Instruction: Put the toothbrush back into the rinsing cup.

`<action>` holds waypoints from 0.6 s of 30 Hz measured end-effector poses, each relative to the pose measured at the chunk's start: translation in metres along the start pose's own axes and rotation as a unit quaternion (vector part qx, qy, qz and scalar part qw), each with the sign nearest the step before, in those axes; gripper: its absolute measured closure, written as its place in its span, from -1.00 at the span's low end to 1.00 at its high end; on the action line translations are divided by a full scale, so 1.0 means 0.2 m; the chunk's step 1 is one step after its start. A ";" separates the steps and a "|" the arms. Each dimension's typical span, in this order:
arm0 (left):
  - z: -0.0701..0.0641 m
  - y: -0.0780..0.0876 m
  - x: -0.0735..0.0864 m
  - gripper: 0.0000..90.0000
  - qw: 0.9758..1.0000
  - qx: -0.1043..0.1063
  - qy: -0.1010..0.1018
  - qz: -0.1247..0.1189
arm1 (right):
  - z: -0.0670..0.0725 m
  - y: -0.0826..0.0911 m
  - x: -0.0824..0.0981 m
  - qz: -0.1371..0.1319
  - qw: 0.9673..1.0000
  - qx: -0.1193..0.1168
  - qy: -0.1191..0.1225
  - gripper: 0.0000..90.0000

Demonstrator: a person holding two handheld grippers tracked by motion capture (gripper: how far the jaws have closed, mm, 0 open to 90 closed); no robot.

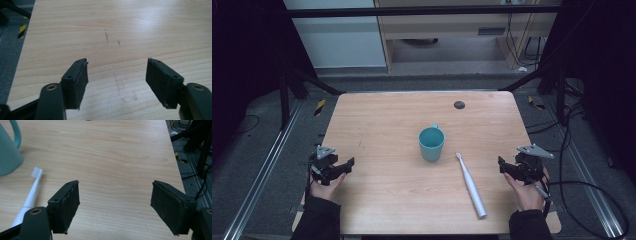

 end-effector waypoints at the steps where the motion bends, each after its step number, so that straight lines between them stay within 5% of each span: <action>1: 0.00 0.00 0.00 -0.22 1.000 0.000 -0.001 0.001 | 0.01 0.01 -0.01 -0.001 1.000 0.000 0.008 -0.46; 6: -0.01 0.01 0.00 -0.15 1.000 0.009 0.002 0.002 | 0.05 0.05 -0.05 0.003 1.000 -0.015 0.021 -0.41; 18: -0.03 -0.02 0.02 -0.10 0.999 0.026 -0.028 0.033 | 0.16 0.06 -0.09 0.042 0.997 -0.049 0.043 -0.29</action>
Point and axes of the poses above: each handheld gripper's, and its own axes: y roughly backward along the jaws, x roughly out of its underside, z roughly to its left, the point moved 3 cm from there along -y, roughly forward along the jaws, and after that the axes turned 8 degrees about -z, right-handed, at the moved point
